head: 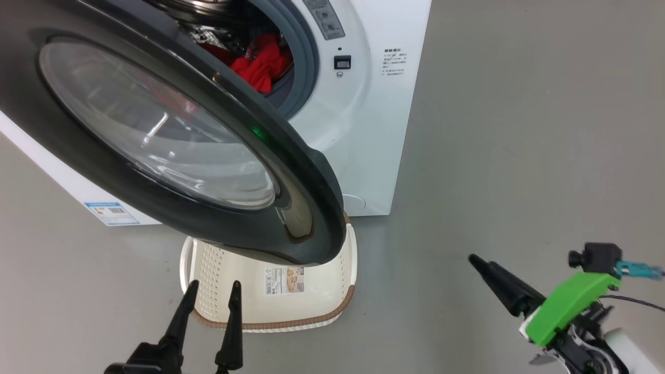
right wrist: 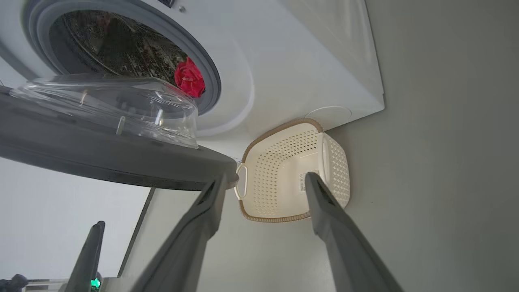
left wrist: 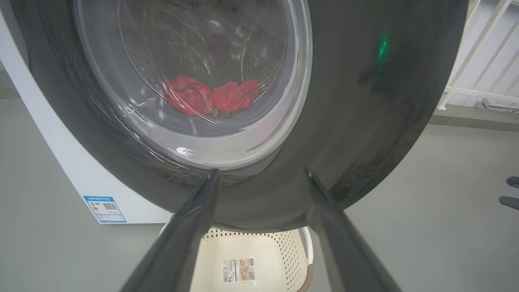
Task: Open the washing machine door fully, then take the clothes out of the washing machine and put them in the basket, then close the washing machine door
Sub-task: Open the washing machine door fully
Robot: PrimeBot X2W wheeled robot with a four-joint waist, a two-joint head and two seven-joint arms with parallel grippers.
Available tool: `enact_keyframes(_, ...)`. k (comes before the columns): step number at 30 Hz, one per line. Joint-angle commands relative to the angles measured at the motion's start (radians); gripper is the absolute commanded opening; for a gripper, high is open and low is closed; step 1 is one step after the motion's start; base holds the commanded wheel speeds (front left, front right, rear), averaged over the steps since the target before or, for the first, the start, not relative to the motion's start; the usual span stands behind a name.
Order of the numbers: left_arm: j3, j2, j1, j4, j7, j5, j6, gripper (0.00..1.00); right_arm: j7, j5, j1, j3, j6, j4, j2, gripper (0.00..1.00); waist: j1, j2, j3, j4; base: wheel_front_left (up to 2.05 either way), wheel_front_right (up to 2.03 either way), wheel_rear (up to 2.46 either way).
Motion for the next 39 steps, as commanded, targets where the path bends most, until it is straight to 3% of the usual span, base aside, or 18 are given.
enact_keyframes(1, 0.036, 0.009, -0.005, -0.015, -0.009, 0.012, -0.004, 1.00, -0.043, -0.035, 0.012, 0.025, 0.008, -0.014, -0.030, 1.00, 0.0000, 0.0000, -0.004, 0.001, 0.00, 0.00, 0.00)
enact_keyframes(10, 0.038, 0.009, 0.007, 0.006, -0.009, 0.015, -0.003, 1.00, -0.376, -0.173, 0.040, 0.184, 0.008, 0.087, -0.094, 1.00, 0.0000, 0.0000, -0.030, 0.007, 0.00, 0.00, 0.00)
enact_keyframes(16, 0.039, 0.009, 0.009, 0.014, -0.009, 0.020, 0.000, 1.00, -0.466, -0.245, 0.041, 0.230, 0.008, 0.148, -0.096, 1.00, 0.0000, 0.0000, -0.037, 0.012, 0.00, 0.00, 0.00)
enact_keyframes(19, 0.039, 0.009, 0.009, 0.014, -0.009, 0.020, 0.002, 1.00, -0.469, -0.322, 0.052, 0.152, 0.008, 0.137, -0.074, 1.00, 0.0000, 0.0000, -0.036, 0.012, 0.00, 0.00, 0.00)
enact_keyframes(31, 0.039, 0.009, 0.007, 0.003, -0.009, 0.018, 0.006, 1.00, -0.470, -0.861, 0.208, -0.229, 0.008, -0.025, 0.099, 1.00, 0.0000, 0.0000, -0.034, 0.011, 0.00, 0.00, 0.00)
enact_keyframes(39, 0.039, 0.009, 0.013, -0.015, -0.009, 0.033, 0.008, 1.00, -0.470, -1.029, 0.292, -0.387, 0.008, -0.147, 0.218, 1.00, 0.0000, 0.0000, -0.040, 0.022, 0.00, 0.00, 0.00)
